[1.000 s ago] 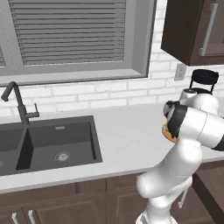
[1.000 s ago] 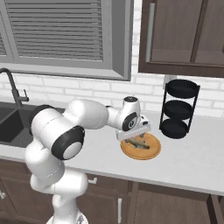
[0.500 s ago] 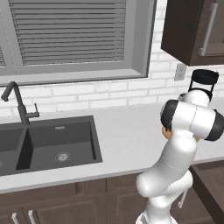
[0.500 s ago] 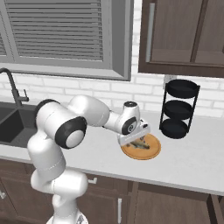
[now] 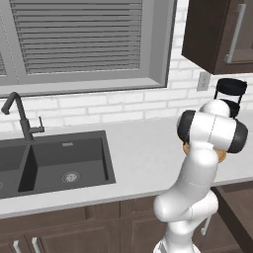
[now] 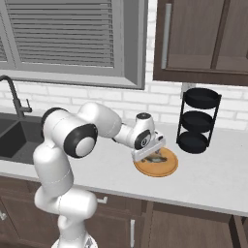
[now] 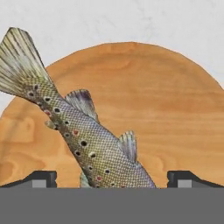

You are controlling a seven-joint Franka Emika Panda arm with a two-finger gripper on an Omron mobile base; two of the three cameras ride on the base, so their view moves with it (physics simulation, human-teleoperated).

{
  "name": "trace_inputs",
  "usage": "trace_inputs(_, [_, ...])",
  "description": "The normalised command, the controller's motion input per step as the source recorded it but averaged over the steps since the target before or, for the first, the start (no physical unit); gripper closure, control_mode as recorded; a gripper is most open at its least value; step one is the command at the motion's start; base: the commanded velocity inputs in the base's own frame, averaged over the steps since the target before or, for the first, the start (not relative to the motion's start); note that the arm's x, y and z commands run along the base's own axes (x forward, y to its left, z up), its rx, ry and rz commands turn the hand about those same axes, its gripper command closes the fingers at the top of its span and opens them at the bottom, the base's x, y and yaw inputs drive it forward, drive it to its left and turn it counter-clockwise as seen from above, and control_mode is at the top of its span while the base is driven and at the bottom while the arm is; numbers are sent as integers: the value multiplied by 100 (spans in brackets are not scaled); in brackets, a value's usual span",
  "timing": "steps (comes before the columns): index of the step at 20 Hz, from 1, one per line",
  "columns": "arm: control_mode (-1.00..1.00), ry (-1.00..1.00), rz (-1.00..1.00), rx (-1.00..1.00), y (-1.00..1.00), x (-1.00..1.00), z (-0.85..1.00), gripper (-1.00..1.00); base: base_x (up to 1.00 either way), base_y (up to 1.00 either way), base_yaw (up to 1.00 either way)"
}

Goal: Pick up the knife from the drawer and place it on the cutting board. Then place the meat from the plate to the cutting board.

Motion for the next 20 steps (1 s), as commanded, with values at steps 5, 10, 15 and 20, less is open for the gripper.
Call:
trace_inputs(5, [-100, 0, 5, -3, 0, 6, -1, -100, 0, 0, 0])
trace_inputs(10, [-100, 0, 5, -3, 0, 6, -29, -100, 0, 0, 0])
trace_inputs(15, [-100, 0, 4, -1, 0, 0, -60, 100, 0, 0, 0])
trace_inputs(20, [-100, 2, 3, -1, 4, -21, -49, 100, 0, 0, 0])
